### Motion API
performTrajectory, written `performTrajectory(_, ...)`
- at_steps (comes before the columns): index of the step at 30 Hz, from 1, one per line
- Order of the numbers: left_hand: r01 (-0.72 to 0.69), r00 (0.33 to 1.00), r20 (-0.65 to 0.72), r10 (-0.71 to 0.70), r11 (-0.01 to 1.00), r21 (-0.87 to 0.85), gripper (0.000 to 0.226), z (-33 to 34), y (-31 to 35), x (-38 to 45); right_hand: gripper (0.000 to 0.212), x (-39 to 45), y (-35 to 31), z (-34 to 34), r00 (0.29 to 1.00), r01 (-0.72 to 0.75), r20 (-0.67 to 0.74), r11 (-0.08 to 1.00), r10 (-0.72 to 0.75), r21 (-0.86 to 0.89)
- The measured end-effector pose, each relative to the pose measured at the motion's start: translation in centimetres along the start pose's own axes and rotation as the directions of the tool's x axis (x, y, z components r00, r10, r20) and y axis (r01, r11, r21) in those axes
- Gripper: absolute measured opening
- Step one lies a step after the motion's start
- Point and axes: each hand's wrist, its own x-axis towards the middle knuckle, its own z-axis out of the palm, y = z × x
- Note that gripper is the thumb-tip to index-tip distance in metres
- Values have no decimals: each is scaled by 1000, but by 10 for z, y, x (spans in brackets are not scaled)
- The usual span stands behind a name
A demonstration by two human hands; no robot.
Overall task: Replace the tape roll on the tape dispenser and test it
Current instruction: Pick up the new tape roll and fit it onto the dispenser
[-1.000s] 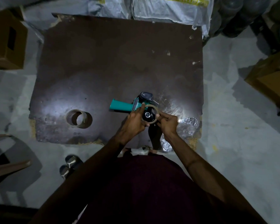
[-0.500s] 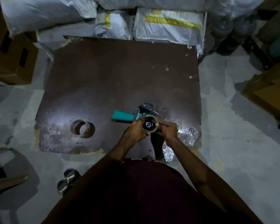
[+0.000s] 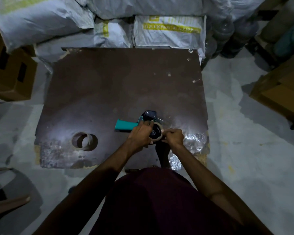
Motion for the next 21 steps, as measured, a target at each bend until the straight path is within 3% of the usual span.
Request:
performTrajectory(8, 16, 999, -41, -24, 980, -200, 75, -8, -6, 10, 8, 11, -1, 3, 999, 30, -35, 997, -33, -66)
performTrajectory(17, 35, 999, -5, -37, 968, -248, 74, -5, -3, 18, 10, 23, 5, 1, 998, -53, -28, 998, 52, -41)
performTrajectory(21, 44, 999, 0, -45, 982, -181, 83, -1, -5, 22, 13, 24, 2, 2, 997, -81, -3, 996, 81, -36)
